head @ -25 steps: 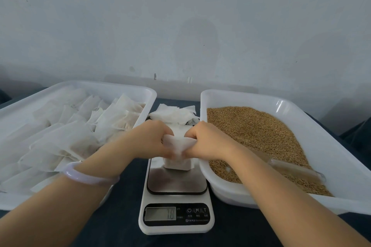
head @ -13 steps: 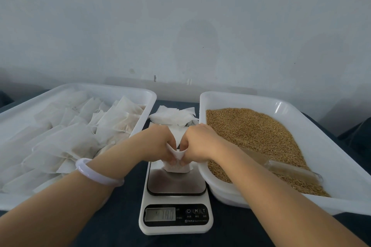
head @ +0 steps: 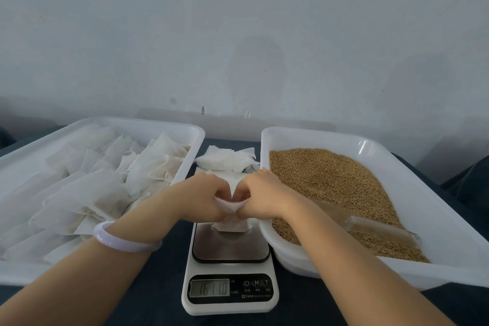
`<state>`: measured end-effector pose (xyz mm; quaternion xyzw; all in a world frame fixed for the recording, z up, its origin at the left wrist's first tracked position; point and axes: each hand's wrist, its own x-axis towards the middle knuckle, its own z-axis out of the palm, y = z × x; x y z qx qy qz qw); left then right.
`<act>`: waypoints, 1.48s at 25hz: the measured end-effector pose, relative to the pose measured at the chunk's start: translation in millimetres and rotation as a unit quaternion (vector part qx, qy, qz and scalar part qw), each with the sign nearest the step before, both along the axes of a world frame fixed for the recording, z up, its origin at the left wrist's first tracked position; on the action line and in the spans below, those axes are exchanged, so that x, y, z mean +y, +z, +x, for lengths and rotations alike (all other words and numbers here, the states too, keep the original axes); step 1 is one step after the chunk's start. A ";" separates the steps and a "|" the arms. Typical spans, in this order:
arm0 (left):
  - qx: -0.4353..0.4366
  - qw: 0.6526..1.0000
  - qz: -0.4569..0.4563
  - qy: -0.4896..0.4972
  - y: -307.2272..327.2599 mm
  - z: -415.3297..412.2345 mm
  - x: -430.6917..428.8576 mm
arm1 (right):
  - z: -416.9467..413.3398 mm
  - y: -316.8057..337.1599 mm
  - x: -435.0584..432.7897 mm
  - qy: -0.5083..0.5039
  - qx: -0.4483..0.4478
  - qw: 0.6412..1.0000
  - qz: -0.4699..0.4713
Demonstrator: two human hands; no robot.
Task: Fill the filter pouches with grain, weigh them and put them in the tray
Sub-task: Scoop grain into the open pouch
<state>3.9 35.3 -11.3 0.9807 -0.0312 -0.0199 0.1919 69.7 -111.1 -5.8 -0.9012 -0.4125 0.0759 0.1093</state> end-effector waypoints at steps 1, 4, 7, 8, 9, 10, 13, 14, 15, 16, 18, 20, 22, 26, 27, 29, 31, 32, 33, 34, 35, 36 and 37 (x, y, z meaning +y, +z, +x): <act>-0.019 0.999 -0.039 0.008 0.4 -0.7 3.1 | 1.5 2.5 -2.7 -0.005 0.042 0.999 0.028; -0.063 0.979 -0.191 0.017 4.1 -2.9 10.2 | 5.7 5.6 -14.4 -0.014 0.158 0.981 0.114; -0.094 0.963 -0.250 0.019 5.5 -5.0 13.2 | 8.5 -1.0 -20.4 -0.034 0.198 0.964 0.173; -0.103 0.962 -0.253 0.023 5.8 -5.6 13.8 | 9.0 -2.6 -20.9 -0.038 0.203 0.961 0.185; -0.107 0.961 -0.253 0.025 5.9 -5.8 14.3 | 9.7 -3.7 -21.0 -0.040 0.204 0.959 0.190; -0.106 0.961 -0.255 0.027 5.8 -6.3 14.9 | 10.0 -4.5 -20.9 -0.040 0.204 0.959 0.192; -0.096 0.957 -0.274 0.028 6.2 -6.6 15.9 | 10.1 -5.4 -20.2 -0.037 0.205 0.958 0.196; -0.092 0.955 -0.282 0.025 6.4 -6.7 16.1 | 10.4 -6.0 -20.5 -0.038 0.206 0.957 0.199; -0.088 0.953 -0.291 0.021 6.9 -7.2 15.5 | 10.5 -6.4 -20.6 -0.039 0.207 0.957 0.201; -0.086 0.951 -0.298 0.019 7.5 -8.2 14.6 | 10.4 -6.4 -20.9 -0.038 0.207 0.956 0.203; -0.083 0.949 -0.302 0.022 8.4 -9.3 13.6 | 10.4 -6.4 -20.6 -0.035 0.205 0.957 0.202; -0.080 0.949 -0.303 0.025 8.6 -9.5 12.9 | 10.5 -6.8 -20.8 -0.033 0.206 0.957 0.202; -0.080 0.949 -0.303 0.024 9.2 -9.3 12.4 | 9.9 -6.6 -21.4 -0.031 0.203 0.958 0.203; -0.078 0.955 -0.284 0.022 6.9 -7.5 14.7 | 9.7 -7.1 -21.2 -0.033 0.195 0.959 0.203; -0.078 0.956 -0.284 0.019 6.7 -7.0 15.1 | 9.7 -7.6 -20.9 -0.033 0.195 0.958 0.206; -0.074 0.955 -0.287 0.013 5.5 -7.0 15.9 | 9.4 -8.6 -20.4 -0.033 0.195 0.958 0.205; -0.071 0.954 -0.291 0.011 5.1 -6.8 16.3 | 9.5 -8.6 -20.5 -0.031 0.195 0.959 0.204; -0.070 0.954 -0.292 0.011 5.4 -6.9 16.0 | 9.3 -8.2 -20.7 -0.030 0.196 0.959 0.205; -0.069 0.954 -0.292 0.010 5.5 -6.9 16.0 | 9.3 -7.8 -20.7 -0.029 0.196 0.958 0.205; -0.069 0.955 -0.289 0.009 5.7 -6.9 16.0 | 9.6 -7.7 -20.6 -0.028 0.197 0.958 0.207; -0.070 0.956 -0.284 0.008 5.8 -6.9 15.6 | 9.8 -7.9 -20.5 -0.027 0.198 0.958 0.208; -0.070 0.957 -0.280 0.007 6.1 -6.9 15.3 | 9.8 -8.1 -20.3 -0.026 0.199 0.957 0.208; -0.070 0.958 -0.276 0.006 6.2 -7.1 14.8 | 9.7 -8.3 -20.3 -0.025 0.199 0.957 0.209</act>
